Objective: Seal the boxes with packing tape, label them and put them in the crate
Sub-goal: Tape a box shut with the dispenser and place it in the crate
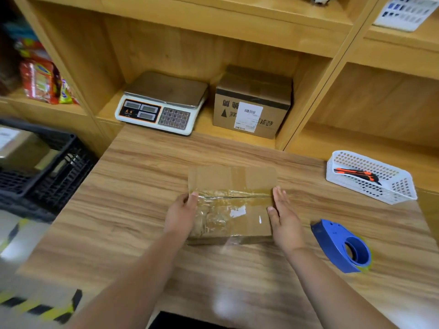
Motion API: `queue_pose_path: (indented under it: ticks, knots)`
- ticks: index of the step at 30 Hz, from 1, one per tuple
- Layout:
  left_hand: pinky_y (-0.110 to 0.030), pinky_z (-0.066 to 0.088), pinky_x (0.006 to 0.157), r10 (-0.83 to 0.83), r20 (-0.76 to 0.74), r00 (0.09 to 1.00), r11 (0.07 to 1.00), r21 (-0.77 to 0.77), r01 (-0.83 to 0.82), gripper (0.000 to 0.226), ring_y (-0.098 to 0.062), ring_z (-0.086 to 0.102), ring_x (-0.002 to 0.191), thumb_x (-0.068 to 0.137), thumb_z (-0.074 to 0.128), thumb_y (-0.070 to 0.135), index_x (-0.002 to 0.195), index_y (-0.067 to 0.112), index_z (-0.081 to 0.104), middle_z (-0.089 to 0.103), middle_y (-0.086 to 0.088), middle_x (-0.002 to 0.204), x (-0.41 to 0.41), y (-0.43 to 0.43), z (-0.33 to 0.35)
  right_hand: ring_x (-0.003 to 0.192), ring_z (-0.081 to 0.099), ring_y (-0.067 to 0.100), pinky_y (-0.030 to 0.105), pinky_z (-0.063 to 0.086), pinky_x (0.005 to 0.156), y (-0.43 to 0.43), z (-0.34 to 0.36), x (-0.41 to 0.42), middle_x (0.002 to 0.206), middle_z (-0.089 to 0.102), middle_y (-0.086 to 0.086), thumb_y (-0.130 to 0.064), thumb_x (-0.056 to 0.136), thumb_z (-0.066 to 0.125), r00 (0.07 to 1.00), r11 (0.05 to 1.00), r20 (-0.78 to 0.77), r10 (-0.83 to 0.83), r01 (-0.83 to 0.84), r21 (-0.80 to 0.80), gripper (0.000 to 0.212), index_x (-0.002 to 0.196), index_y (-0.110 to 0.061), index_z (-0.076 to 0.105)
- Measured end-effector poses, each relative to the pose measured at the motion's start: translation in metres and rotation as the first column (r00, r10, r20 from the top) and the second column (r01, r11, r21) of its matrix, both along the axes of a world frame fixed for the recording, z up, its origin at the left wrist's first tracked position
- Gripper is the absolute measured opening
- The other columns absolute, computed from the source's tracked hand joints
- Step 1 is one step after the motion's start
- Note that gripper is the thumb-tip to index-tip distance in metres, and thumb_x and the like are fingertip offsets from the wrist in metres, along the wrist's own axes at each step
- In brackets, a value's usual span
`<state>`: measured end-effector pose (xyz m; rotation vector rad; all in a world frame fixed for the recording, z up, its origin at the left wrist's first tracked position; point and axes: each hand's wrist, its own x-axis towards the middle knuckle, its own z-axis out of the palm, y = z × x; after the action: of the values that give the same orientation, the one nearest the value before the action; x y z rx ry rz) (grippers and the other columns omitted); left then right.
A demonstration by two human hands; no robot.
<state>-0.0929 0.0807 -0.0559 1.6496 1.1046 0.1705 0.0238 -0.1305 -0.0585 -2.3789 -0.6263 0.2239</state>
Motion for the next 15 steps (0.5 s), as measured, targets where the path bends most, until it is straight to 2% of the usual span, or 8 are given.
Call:
queue_pose_path:
  ticks: [3, 6, 7, 8, 9, 10, 12, 15]
  knots:
    - [-0.025, 0.040, 0.076, 0.095, 0.096, 0.991, 0.995, 0.033, -0.099, 0.017, -0.015, 0.059, 0.089, 0.092, 0.055, 0.023, 0.106, 0.015, 0.061, 0.065, 0.003, 0.095, -0.018, -0.019, 0.002, 0.142, 0.015, 0.006, 0.010, 0.005, 0.109, -0.003, 0.003, -0.003, 0.156, 0.019, -0.001, -0.014, 0.099, 0.044, 0.999, 0.999, -0.040, -0.028, 0.029, 0.035, 0.053, 0.148, -0.012, 0.024]
    - [-0.026, 0.045, 0.084, 0.145, 0.105, 0.984, 0.988, 0.031, -0.149, 0.034, -0.015, 0.061, 0.098, 0.087, 0.052, 0.016, 0.119, 0.019, 0.063, 0.068, 0.003, 0.107, -0.047, -0.046, 0.005, 0.145, 0.012, 0.015, 0.017, 0.007, 0.111, -0.012, 0.007, -0.010, 0.158, 0.011, 0.001, -0.022, 0.098, 0.048, 0.994, 0.997, -0.086, -0.071, 0.073, 0.028, 0.064, 0.151, -0.013, 0.014]
    - [-0.025, 0.046, 0.081, 0.168, 0.100, 0.981, 0.986, 0.004, -0.169, 0.036, -0.015, 0.062, 0.097, 0.085, 0.049, 0.015, 0.118, 0.024, 0.063, 0.069, 0.005, 0.106, -0.056, -0.055, 0.008, 0.144, 0.018, 0.019, 0.021, 0.013, 0.111, -0.015, 0.008, -0.013, 0.156, 0.018, 0.004, -0.024, 0.097, 0.050, 0.988, 0.995, -0.125, -0.095, 0.098, 0.015, 0.065, 0.150, -0.011, 0.016]
    - [-0.021, 0.046, 0.074, 0.192, 0.102, 0.976, 0.981, -0.023, -0.191, 0.037, -0.011, 0.063, 0.090, 0.085, 0.047, 0.013, 0.113, 0.030, 0.064, 0.069, 0.009, 0.101, -0.066, -0.063, 0.011, 0.139, 0.031, 0.024, 0.025, 0.025, 0.107, -0.017, 0.009, -0.018, 0.148, 0.036, 0.008, -0.025, 0.096, 0.052, 0.976, 0.992, -0.179, -0.125, 0.129, 0.014, 0.061, 0.147, -0.008, 0.025]
    - [-0.017, 0.045, 0.069, 0.234, 0.104, 0.967, 0.972, -0.048, -0.230, 0.038, -0.007, 0.061, 0.082, 0.086, 0.045, 0.008, 0.107, 0.035, 0.063, 0.068, 0.013, 0.093, -0.076, -0.069, 0.014, 0.126, 0.047, 0.030, 0.028, 0.037, 0.095, -0.017, 0.009, -0.024, 0.129, 0.055, 0.011, -0.025, 0.094, 0.055, 0.961, 0.987, -0.234, -0.149, 0.159, 0.025, 0.051, 0.138, -0.005, 0.039]
    - [-0.014, 0.044, 0.067, 0.286, 0.098, 0.953, 0.958, -0.063, -0.281, 0.038, -0.003, 0.059, 0.077, 0.087, 0.045, 0.005, 0.102, 0.036, 0.063, 0.066, 0.016, 0.087, -0.085, -0.072, 0.015, 0.110, 0.057, 0.032, 0.029, 0.041, 0.081, -0.017, 0.008, -0.030, 0.108, 0.064, 0.010, -0.025, 0.092, 0.058, 0.951, 0.984, -0.265, -0.157, 0.172, 0.036, 0.040, 0.125, -0.004, 0.051]
    - [-0.022, 0.049, 0.079, 0.379, 0.073, 0.922, 0.923, -0.093, -0.372, 0.033, -0.005, 0.061, 0.082, 0.087, 0.048, 0.007, 0.103, 0.030, 0.065, 0.068, 0.014, 0.090, -0.107, -0.075, 0.015, 0.094, 0.062, 0.032, 0.031, 0.043, 0.074, -0.014, 0.005, -0.046, 0.091, 0.067, 0.007, -0.026, 0.089, 0.061, 0.952, 0.987, -0.277, -0.133, 0.153, 0.052, 0.029, 0.109, -0.006, 0.059]
    - [-0.039, 0.051, 0.091, 0.471, 0.025, 0.882, 0.876, -0.128, -0.464, 0.031, -0.010, 0.063, 0.091, 0.085, 0.049, 0.016, 0.108, 0.029, 0.066, 0.069, 0.014, 0.096, -0.143, -0.073, 0.015, 0.093, 0.062, 0.030, 0.034, 0.046, 0.080, -0.003, 0.007, -0.074, 0.092, 0.067, 0.004, -0.027, 0.088, 0.061, 0.945, 0.994, -0.323, -0.045, 0.075, 0.079, 0.028, 0.109, -0.009, 0.059]
